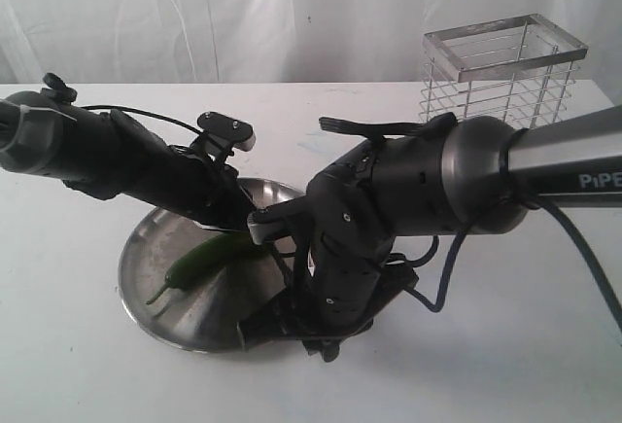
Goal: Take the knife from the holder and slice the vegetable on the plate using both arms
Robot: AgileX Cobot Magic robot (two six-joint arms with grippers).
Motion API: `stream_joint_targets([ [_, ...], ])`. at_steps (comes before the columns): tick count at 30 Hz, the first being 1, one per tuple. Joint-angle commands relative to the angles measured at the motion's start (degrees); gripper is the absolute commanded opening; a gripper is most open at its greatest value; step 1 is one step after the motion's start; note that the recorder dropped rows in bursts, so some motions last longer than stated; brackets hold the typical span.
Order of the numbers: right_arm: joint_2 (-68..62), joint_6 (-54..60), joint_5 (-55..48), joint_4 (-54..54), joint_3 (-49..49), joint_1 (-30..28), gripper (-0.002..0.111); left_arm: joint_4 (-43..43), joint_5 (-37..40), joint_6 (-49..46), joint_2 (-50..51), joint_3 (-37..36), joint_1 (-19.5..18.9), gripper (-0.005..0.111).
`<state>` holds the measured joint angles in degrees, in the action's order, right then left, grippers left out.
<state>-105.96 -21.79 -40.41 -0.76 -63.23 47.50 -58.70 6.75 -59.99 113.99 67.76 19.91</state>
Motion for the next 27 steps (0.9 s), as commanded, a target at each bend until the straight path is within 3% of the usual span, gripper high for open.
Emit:
stream_joint_targets([
  [1,-0.45,2.23,-1.55,0.10,0.00,0.12,0.000,0.64,2.22,-0.19,0.62,-0.37,0.16,0.000],
  [7,-0.45,2.70,-1.45,-0.76,0.00,0.12,0.000,0.63,2.43,-0.19,-1.00,1.39,0.06,0.000],
  [13,-0.45,2.70,-2.34,-1.14,0.00,0.12,0.000,-0.82,5.29,0.20,-9.36,3.68,0.06,0.000],
  [27,-0.45,2.59,-2.29,-3.69,0.00,0.12,0.000,-0.32,4.01,-0.96,-1.06,2.24,0.06,0.000],
])
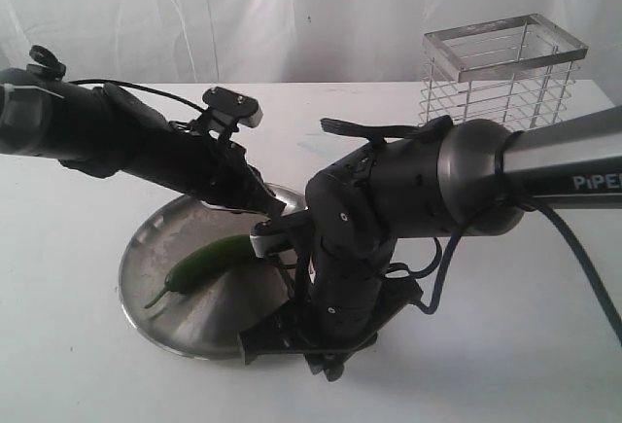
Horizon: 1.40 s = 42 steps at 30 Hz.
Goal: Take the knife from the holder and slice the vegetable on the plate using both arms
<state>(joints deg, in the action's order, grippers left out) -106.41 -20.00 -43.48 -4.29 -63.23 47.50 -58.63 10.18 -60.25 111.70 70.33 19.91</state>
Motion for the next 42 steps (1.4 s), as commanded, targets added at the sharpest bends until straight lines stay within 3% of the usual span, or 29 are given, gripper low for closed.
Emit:
stream_joint_targets([
  [1,0.00,0.80,0.91,-0.16,0.00,0.12,0.000,-0.38,0.57,-1.34,1.70,-0.33,0.06,0.000],
  [30,0.00,0.20,0.23,4.29,0.00,-0.75,0.000,2.15,-1.54,-1.44,4.23,-2.86,0.06,0.000],
  [42,0.00,2.01,-1.75,4.69,-0.11,-1.45,0.000,1.71,5.41,0.28,-1.94,2.39,0.06,0.000],
])
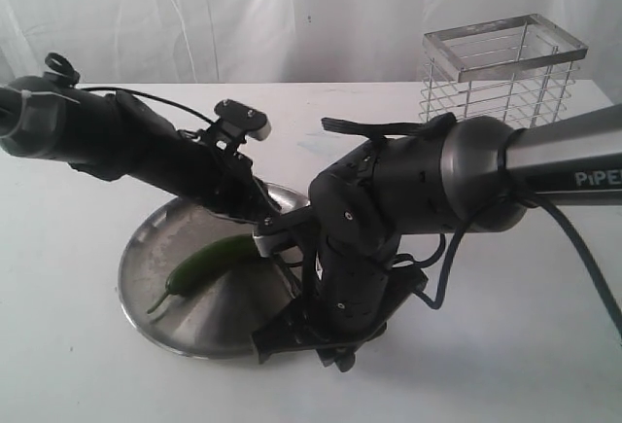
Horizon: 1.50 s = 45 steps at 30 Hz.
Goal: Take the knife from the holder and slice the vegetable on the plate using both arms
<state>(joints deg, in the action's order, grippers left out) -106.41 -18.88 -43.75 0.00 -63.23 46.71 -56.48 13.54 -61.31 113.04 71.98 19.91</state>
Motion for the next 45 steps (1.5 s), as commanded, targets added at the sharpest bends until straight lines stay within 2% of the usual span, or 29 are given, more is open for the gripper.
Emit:
stream_joint_targets([
  [1,0.00,0.89,-1.72,0.39,-0.11,-0.66,0.000,-0.44,1.92,1.35,-3.84,0.74,0.06,0.000],
  [10,0.60,0.77,-6.45,0.00,-0.21,-0.66,0.000,-0.44,2.69,1.50,-5.25,0.74,0.06,0.000],
  [21,2.11,0.68,-6.21,-0.32,-2.38,-0.66,0.000,0.58,3.25,1.50,-5.70,0.27,0.06,0.000],
  [33,1.53,0.68,-5.71,-0.45,-2.38,-0.66,0.000,0.85,-1.06,1.28,-5.58,-2.17,0.06,0.000],
  [45,1.30,0.68,-5.49,-1.52,-2.38,-0.66,0.000,-0.61,-0.72,1.13,0.04,-1.24,0.06,0.000],
])
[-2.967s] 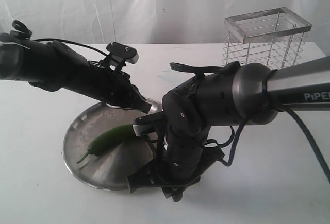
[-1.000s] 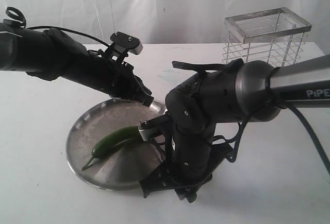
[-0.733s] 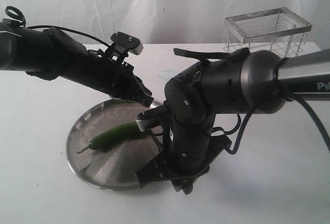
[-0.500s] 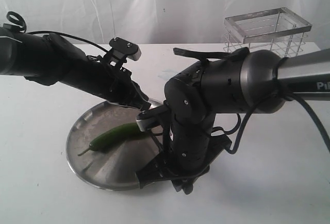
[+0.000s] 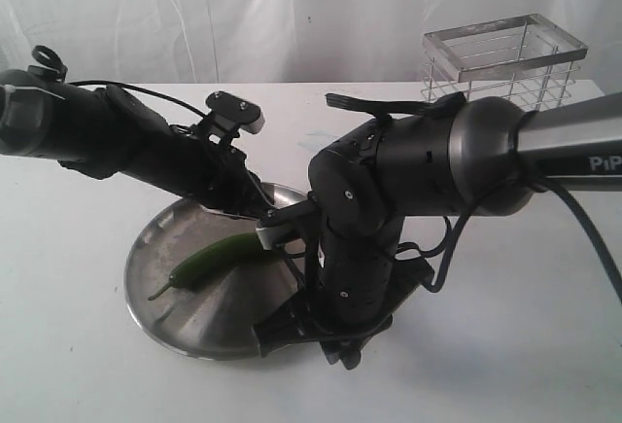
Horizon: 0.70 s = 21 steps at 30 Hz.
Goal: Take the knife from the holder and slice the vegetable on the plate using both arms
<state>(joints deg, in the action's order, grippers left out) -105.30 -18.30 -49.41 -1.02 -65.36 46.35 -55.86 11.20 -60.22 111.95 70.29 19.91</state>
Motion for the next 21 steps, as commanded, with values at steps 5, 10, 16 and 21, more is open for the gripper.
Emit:
stream_joint_targets([
  [5,0.20,0.10,0.72,-0.52,-0.25,-0.30,0.000,-1.24,4.43,0.03,2.31,2.33,0.06,0.000],
  [10,0.20,0.10,1.87,-0.62,-0.25,-0.30,0.000,-0.98,4.23,0.03,3.20,2.38,0.06,0.000],
  [16,0.20,0.10,1.74,-0.67,-0.25,-0.30,0.000,1.96,4.23,0.14,6.46,2.38,0.06,0.000],
  [21,-0.02,0.10,0.84,-0.67,-0.25,-0.30,0.000,2.49,4.11,1.52,7.64,2.38,0.06,0.000],
])
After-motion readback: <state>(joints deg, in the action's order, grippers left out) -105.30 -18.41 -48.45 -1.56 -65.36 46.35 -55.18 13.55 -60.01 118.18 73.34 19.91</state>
